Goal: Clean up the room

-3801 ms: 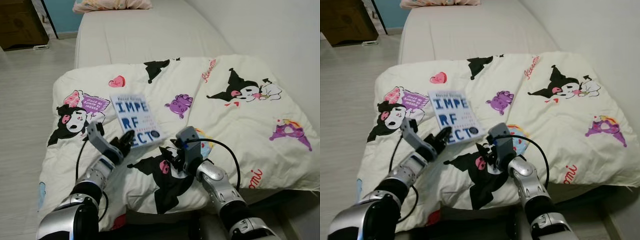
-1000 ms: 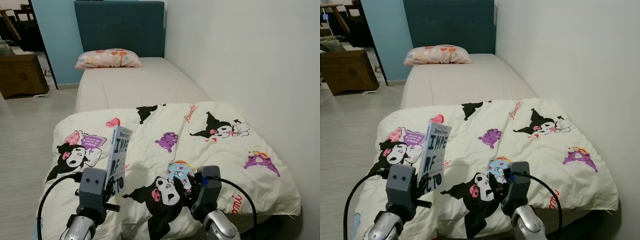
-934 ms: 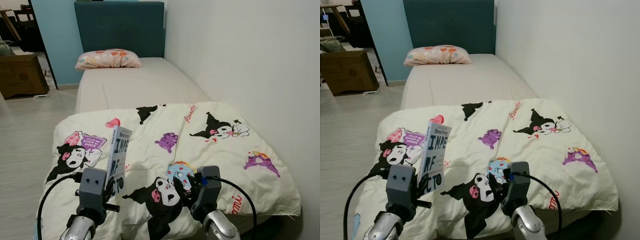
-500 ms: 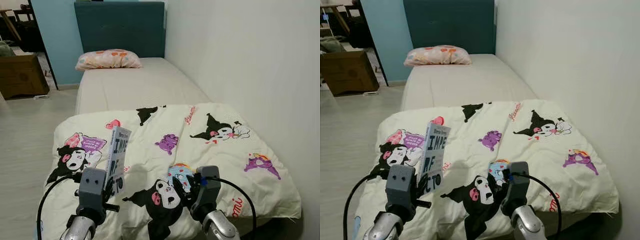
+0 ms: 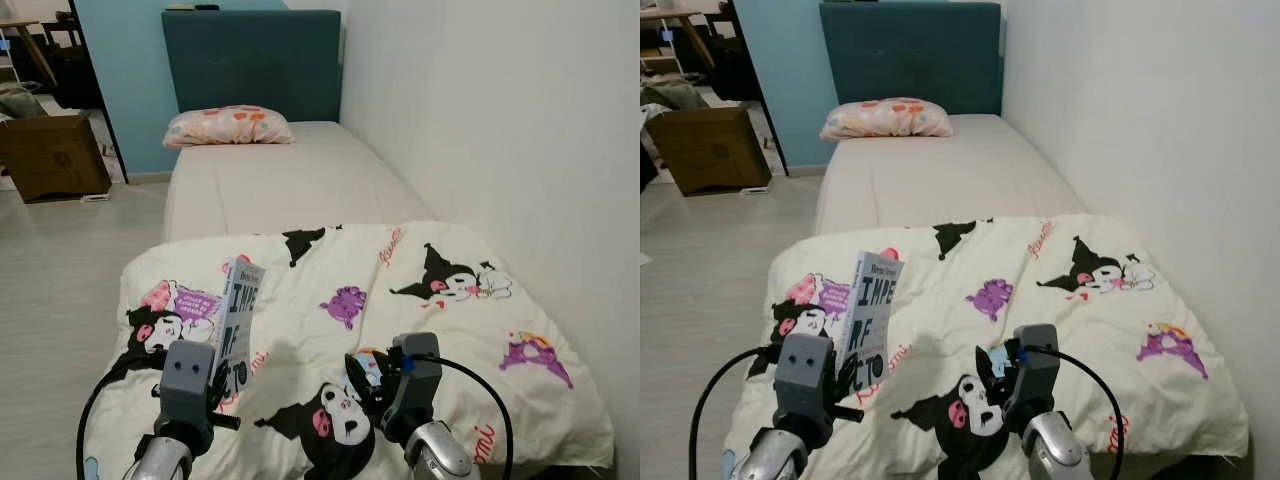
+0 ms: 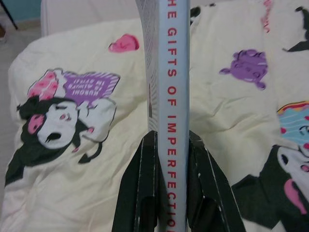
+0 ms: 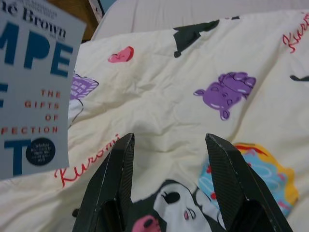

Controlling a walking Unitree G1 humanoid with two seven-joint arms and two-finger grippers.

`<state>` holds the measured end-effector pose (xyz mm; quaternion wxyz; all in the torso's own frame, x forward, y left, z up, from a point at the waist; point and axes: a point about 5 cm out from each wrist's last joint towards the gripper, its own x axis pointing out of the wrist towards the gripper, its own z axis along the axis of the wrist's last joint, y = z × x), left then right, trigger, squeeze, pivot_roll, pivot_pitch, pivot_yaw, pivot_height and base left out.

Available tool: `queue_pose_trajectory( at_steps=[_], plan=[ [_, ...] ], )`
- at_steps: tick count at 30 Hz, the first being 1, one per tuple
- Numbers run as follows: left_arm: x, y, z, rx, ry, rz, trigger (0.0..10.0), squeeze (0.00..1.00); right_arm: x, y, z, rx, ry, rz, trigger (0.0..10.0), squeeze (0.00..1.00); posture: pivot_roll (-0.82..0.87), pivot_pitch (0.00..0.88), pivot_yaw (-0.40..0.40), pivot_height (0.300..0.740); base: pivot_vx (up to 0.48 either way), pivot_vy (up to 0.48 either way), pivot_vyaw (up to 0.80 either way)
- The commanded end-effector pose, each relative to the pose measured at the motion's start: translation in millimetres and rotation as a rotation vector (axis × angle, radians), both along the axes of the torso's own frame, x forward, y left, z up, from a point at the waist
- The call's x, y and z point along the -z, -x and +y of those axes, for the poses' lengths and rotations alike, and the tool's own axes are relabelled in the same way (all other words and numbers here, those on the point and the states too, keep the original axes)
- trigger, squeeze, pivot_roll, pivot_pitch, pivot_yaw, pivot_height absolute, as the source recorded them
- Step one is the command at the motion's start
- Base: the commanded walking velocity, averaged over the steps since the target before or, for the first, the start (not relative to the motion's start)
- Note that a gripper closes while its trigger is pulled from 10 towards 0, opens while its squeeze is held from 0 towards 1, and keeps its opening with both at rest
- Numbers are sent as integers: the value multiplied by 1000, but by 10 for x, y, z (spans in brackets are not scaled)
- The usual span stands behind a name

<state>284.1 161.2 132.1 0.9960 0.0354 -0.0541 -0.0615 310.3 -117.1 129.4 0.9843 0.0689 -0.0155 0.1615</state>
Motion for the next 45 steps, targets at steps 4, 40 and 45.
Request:
queue_pose_trajectory(
  at_steps=[4, 40, 45],
  plan=[
    [48, 47, 19, -12, -4, 0, 10000, 0, 83, 38, 2, 5, 15, 20, 10000, 0, 0, 171, -21, 628, 0, 0, 0],
    [91, 56, -6, 16, -27, 1, 10000, 0, 142, 67, 8, -10, 7, 34, 10000, 0, 2, 127, -6, 703, 0, 0, 0],
    [112, 47, 3, 12, -29, 9, 10000, 0, 154, 63, 8, -10, 11, 43, 10000, 0, 1, 125, -5, 703, 0, 0, 0]
  ],
)
